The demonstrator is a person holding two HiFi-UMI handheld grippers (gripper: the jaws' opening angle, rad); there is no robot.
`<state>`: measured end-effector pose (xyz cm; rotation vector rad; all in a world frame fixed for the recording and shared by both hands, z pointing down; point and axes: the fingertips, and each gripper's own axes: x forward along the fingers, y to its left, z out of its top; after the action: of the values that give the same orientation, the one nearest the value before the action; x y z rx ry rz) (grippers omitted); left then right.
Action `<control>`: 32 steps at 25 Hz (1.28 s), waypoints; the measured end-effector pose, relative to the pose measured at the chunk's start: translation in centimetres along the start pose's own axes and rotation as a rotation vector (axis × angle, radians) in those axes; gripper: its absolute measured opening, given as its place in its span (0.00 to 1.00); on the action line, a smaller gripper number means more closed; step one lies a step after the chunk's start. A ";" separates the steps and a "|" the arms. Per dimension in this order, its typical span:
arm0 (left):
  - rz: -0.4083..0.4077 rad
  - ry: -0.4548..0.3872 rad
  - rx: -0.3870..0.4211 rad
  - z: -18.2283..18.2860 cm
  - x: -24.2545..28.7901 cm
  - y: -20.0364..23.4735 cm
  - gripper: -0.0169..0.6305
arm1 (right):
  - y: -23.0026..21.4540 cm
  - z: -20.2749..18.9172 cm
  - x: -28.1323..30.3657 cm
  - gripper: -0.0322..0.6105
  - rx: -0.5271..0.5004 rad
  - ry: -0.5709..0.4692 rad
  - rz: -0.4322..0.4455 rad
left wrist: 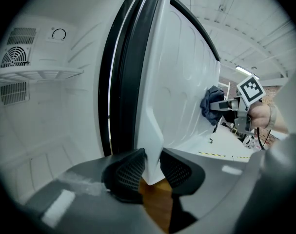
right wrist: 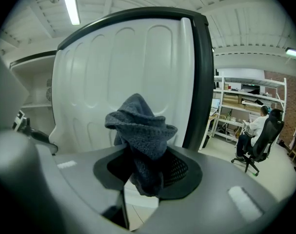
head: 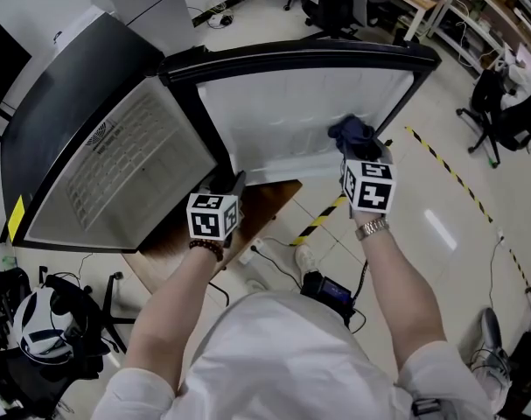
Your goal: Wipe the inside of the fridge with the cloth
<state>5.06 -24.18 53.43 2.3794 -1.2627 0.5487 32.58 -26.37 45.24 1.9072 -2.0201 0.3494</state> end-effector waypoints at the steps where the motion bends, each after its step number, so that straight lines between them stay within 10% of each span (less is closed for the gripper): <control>1: 0.001 0.000 0.000 0.0 0.0 0.0 0.19 | -0.2 0.0 0.0 0.27 0.003 0.001 -0.006; 12: 0.011 0.005 -0.006 0.1 -0.1 -0.3 0.19 | 0.7 -0.1 -1.2 0.27 0.022 -0.023 0.035; 32: -0.030 -0.017 -0.035 -1.9 -4.7 -0.4 0.19 | 22.9 -2.4 -0.3 0.27 -0.152 0.021 0.453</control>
<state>2.67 -19.72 52.58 2.3752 -1.2315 0.4936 9.96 -23.57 48.48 1.3414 -2.3785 0.3110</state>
